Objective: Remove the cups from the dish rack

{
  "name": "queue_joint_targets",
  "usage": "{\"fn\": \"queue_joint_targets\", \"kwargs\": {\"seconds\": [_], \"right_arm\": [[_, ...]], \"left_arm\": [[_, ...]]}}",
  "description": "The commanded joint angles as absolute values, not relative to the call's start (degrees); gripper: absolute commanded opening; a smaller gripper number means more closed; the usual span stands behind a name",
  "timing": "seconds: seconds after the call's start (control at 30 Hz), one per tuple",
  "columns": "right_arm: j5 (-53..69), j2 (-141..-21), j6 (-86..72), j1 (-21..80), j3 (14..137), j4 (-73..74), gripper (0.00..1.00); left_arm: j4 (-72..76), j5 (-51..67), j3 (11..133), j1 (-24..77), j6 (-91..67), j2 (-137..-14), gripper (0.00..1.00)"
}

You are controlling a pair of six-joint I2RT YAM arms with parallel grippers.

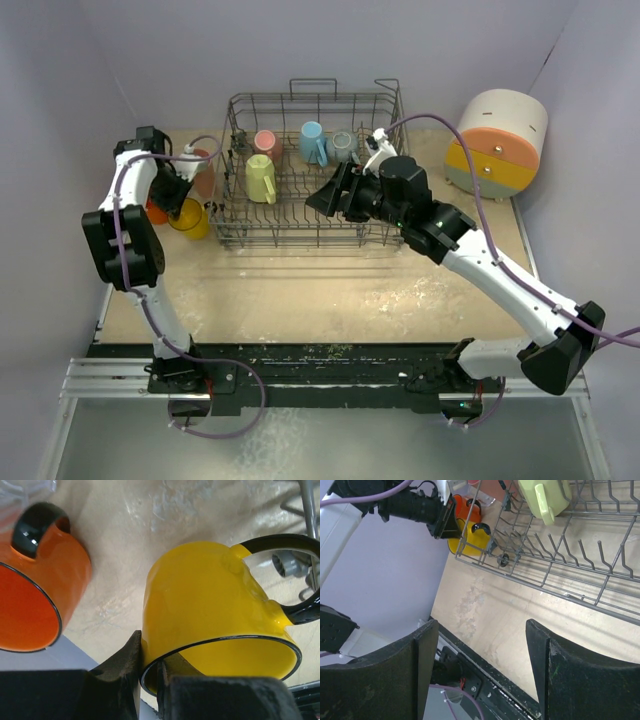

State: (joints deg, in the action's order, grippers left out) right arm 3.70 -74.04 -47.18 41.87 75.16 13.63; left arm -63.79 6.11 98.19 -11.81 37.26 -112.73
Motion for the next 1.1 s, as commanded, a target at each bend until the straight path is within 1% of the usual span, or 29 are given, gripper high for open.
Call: {"fn": "queue_joint_targets", "kwargs": {"seconds": [0.0,0.33,0.37,0.5,0.6,0.67,0.77,0.9,1.07], "right_arm": [[2.5,-73.7,-46.9,41.6,75.4,11.4,0.72],[3.3,-76.8,-46.4,41.7,76.4,9.3,0.71],[3.4,-77.0,-46.5,41.6,76.4,9.1,0.72],[3.5,-78.2,-46.2,41.7,76.9,8.8,0.72],[3.1,-79.4,-45.2,41.6,77.5,8.9,0.73],[2.6,-80.4,-44.4,41.6,78.1,9.2,0.73],[2.2,-81.9,-43.9,41.6,79.0,9.9,0.73],[1.9,-83.3,-43.6,41.6,79.5,9.6,0.73],[-0.6,-88.6,-39.0,41.6,83.7,10.1,0.74]], "left_arm": [[-61.6,4.8,104.2,-11.7,32.1,-114.9,0.0],[-57.7,4.8,103.9,-11.2,31.4,-117.4,0.0],[-57.5,4.9,103.9,-11.1,31.3,-117.5,0.02],[-56.8,5.2,103.9,-10.9,31.1,-117.1,0.19],[-55.9,5.5,103.5,-10.9,31.4,-115.2,0.28],[-54.9,5.8,102.8,-10.9,31.9,-113.7,0.31],[-54.4,6.1,102.2,-10.9,32.3,-112.6,0.33],[-54.2,5.6,102.3,-10.8,32.3,-111.7,0.38],[-54.4,8.1,105.1,-10.8,32.3,-107.8,0.53]]}}
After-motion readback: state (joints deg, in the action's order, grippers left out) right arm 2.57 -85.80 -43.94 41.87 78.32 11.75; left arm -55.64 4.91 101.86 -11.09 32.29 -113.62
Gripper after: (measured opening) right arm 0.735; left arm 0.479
